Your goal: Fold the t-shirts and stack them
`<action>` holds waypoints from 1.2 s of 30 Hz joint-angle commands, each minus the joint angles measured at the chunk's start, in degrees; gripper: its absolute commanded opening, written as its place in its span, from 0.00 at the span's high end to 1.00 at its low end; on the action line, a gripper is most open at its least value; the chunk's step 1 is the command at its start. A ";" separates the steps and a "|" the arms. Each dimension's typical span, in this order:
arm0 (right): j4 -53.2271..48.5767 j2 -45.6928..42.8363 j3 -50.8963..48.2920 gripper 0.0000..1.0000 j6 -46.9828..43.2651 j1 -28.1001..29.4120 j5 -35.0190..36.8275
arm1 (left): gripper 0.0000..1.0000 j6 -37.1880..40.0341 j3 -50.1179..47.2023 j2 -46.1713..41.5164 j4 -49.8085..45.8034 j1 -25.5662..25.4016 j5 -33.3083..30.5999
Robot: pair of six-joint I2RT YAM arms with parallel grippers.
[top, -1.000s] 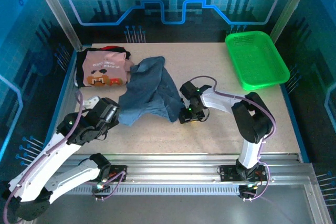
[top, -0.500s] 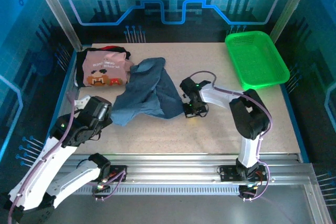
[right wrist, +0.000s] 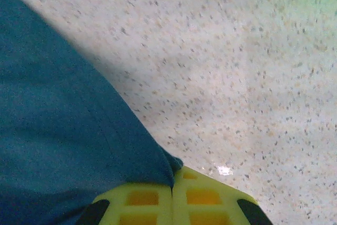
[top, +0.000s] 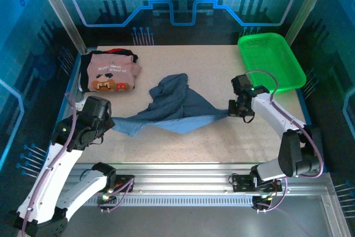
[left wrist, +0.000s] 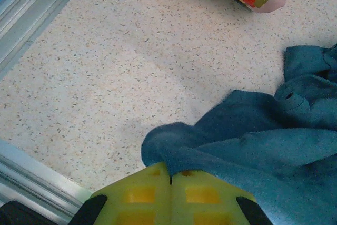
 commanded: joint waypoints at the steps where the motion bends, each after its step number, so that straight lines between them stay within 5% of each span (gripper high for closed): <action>1: -1.28 1.28 -3.34 1.00 1.84 -0.93 -2.63 | 1.00 1.98 -2.23 -0.34 1.24 0.86 2.37; 9: -1.46 -0.41 -6.78 0.97 3.48 -3.68 -8.43 | 1.00 -2.06 -12.41 -7.82 7.43 -0.97 14.40; 14: -3.29 -2.51 -8.75 0.59 4.63 -6.68 -17.03 | 1.00 -2.91 -15.15 -10.19 9.70 -3.76 17.40; 19: -5.21 -6.16 -7.42 0.45 7.02 -9.36 -22.86 | 1.00 -4.81 -17.60 -9.33 13.69 -7.91 17.94; 36: 2.57 7.19 -11.21 0.45 9.68 -13.89 -26.93 | 1.00 -5.62 -19.31 -7.55 15.44 -10.25 16.47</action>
